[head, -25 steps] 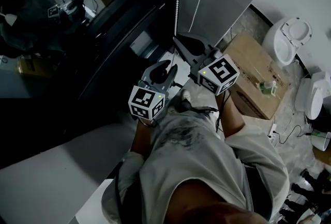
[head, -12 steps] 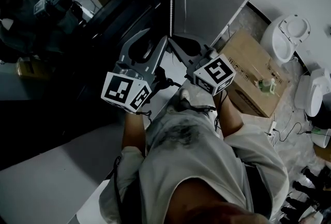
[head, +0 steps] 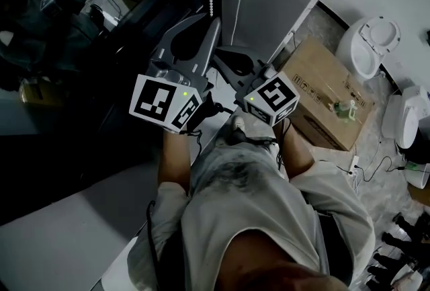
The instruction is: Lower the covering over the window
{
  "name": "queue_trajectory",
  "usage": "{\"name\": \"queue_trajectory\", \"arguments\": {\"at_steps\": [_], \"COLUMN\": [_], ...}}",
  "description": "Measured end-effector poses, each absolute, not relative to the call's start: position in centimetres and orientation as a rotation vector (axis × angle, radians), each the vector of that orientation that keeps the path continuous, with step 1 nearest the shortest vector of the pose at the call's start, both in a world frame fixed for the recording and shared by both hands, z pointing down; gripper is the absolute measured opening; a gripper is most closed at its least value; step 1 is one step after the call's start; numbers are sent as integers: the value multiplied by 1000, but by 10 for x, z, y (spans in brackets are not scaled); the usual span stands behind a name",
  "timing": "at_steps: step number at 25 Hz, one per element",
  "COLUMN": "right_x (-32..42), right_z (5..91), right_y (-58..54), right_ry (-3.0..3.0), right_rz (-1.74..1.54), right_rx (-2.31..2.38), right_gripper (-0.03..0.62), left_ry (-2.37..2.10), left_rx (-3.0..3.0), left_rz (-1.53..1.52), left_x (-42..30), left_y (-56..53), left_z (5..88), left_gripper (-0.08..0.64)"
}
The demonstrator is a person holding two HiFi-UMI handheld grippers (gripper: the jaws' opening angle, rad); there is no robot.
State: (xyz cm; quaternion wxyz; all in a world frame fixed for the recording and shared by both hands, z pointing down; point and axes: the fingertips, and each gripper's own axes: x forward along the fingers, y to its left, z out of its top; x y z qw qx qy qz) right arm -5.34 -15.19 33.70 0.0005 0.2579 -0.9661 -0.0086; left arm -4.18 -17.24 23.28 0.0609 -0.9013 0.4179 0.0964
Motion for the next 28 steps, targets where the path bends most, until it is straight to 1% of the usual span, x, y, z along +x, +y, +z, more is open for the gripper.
{"name": "queue_trajectory", "arguments": {"at_steps": [6,28], "right_x": [-52,-50], "right_z": [343,435], "right_y": [-150,-125], "right_ry": [-3013,-2849], "right_rz": [-26,133], "right_rx": [801,732], "right_gripper": [19,18], "left_ry": [1279,1343], "left_rx": [-2730,-2871], "left_rz": [273,80], "left_x": [-41,-37], "left_y": [-167,-153], "left_z": [239,334], "left_gripper": [9,9]}}
